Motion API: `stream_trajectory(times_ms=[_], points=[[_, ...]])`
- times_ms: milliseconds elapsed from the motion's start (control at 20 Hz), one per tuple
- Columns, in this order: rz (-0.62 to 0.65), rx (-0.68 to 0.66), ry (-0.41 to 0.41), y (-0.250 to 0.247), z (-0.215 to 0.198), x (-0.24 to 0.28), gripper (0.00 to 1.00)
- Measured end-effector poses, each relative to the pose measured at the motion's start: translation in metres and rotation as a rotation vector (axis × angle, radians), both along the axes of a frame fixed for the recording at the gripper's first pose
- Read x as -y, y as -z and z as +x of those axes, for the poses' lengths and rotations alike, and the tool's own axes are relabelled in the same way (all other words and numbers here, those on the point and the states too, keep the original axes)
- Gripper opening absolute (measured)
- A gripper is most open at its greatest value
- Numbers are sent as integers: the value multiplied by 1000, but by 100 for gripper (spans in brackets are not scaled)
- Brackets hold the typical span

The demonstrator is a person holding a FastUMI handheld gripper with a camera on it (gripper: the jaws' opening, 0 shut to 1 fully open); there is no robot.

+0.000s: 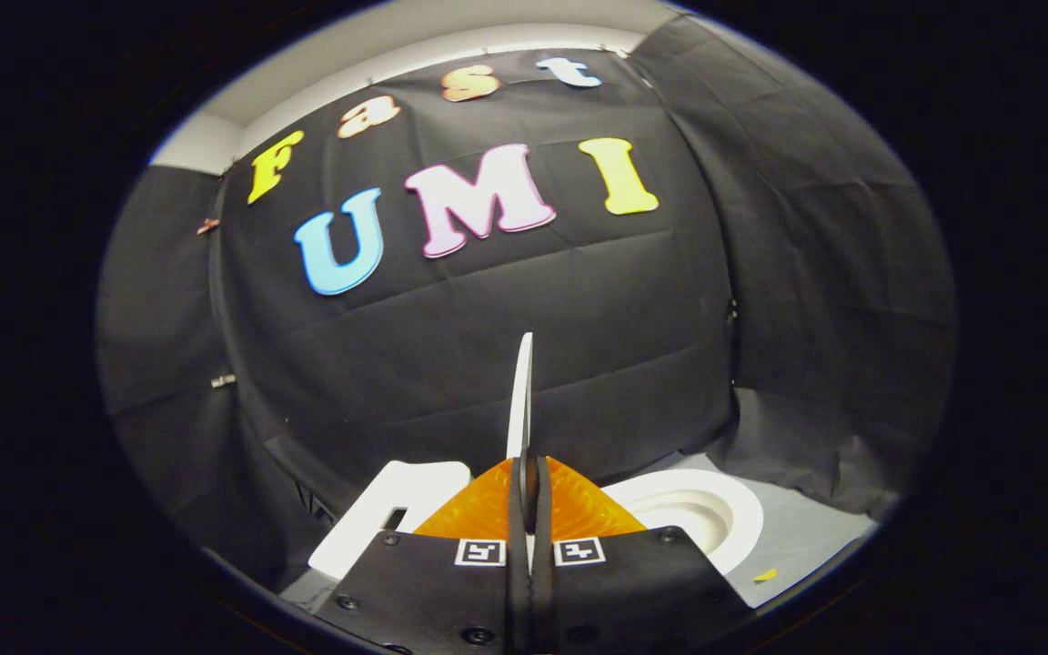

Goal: Open the toilet lid.

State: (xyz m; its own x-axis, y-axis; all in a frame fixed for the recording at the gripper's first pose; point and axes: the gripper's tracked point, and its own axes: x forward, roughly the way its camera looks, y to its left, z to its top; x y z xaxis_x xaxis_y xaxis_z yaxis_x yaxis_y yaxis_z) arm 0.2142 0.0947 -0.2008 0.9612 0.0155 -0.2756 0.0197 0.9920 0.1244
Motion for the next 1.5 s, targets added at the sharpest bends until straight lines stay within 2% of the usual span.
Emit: stream_trajectory(times_ms=[200,400,650,850,1150,1300,1350,1500], points=[[-118,9,-42,-5,-7,-47,5],[-137,0,-65,-7,-6,-79,5],[-188,-6,-120,-1,-8,-119,5],[-182,-19,-175,5,-14,-147,5],[-193,-17,-195,7,-13,-156,5],[-206,-26,-219,9,-12,-158,9],[-192,-37,-250,13,-14,-163,9],[-129,-56,-267,11,-21,-169,63]])
